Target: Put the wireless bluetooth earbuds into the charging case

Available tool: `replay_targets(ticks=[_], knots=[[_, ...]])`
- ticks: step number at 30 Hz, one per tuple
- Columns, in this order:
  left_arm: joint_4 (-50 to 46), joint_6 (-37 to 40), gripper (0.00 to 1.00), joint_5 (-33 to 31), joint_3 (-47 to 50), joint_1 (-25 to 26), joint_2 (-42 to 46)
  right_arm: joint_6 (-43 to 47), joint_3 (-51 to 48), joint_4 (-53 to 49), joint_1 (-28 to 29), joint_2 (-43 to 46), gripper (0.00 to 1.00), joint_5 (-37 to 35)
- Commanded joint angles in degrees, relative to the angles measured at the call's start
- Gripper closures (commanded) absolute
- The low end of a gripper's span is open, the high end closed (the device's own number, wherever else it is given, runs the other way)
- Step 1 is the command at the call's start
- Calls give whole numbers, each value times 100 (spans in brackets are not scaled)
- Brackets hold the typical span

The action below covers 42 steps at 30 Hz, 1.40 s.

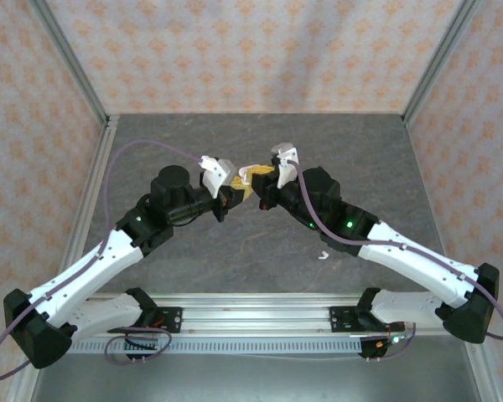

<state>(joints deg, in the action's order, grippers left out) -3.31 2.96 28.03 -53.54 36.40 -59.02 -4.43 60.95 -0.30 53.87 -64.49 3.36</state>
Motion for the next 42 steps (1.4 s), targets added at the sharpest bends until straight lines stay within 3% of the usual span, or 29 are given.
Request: replay_targets(ticks=[1, 19, 28, 37, 42], knots=[[261, -41, 100, -36, -221, 69, 31, 144, -94, 280, 50, 32, 92, 255], [215, -32, 100, -78, -241, 69, 73, 302, -123, -159, 116, 83, 89, 757], [181, -35, 100, -78, -250, 70, 67, 163, -63, -244, 121, 182, 69, 644], [170, -12, 100, -83, -177, 69, 67, -271, 112, -412, 124, 425, 60, 362], [165, 7, 100, -88, -83, 67, 93, -687, 641, -1118, 94, 408, 56, 183]])
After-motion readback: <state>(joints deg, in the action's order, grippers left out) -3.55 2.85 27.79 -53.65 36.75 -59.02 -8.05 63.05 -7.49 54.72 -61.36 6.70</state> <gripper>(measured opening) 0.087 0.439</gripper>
